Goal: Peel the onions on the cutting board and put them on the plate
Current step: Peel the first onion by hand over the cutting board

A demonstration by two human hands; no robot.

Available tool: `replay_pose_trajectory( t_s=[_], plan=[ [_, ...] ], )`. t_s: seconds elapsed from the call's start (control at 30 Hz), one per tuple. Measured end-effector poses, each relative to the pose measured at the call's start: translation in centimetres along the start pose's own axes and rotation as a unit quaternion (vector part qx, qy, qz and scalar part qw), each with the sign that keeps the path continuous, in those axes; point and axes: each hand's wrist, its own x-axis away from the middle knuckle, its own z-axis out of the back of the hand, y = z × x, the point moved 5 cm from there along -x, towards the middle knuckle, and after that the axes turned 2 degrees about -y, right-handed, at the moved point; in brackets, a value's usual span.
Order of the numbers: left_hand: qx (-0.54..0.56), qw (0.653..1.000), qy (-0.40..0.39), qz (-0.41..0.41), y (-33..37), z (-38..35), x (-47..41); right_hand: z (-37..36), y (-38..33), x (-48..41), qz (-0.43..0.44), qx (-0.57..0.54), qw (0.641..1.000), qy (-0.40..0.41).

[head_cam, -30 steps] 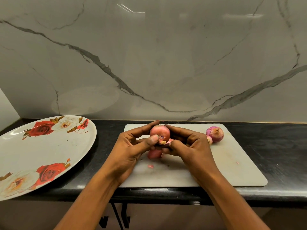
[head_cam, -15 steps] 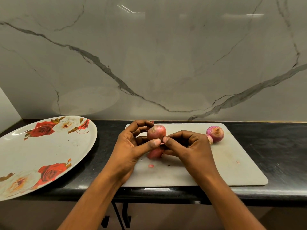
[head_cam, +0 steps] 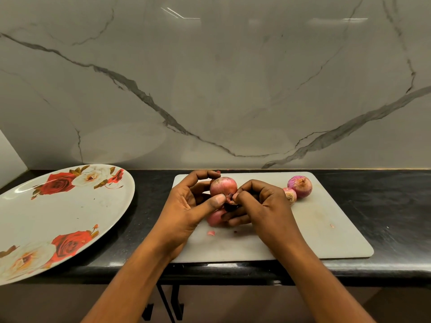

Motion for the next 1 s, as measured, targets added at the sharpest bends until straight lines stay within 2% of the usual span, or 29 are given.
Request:
replay_pose_trajectory(
  t_s=[0.33,0.47,0.73,1.0],
  plan=[
    [0.11,0.994,0.014,0.02,0.1,0.7,-0.2,0.5,0.2,-0.2,-0.014,-0.029,0.999,0.026],
    [0.077,0.997,-0.016,0.015,0.1,0.2,-0.1,0.2,0.1,-0.1,0.02,-0.002,1.0,0.019],
    [0.056,0.998,0.016,0.015,0.0,0.3,-0.2,1.0,0.9,-0.2,0.032,0.002,0.997,0.075],
    [0.013,0.999,0.04,-0.003,0.1,0.1,-0.1,1.0,0.2,0.3,0.077,0.078,0.99,0.088]
  ],
)
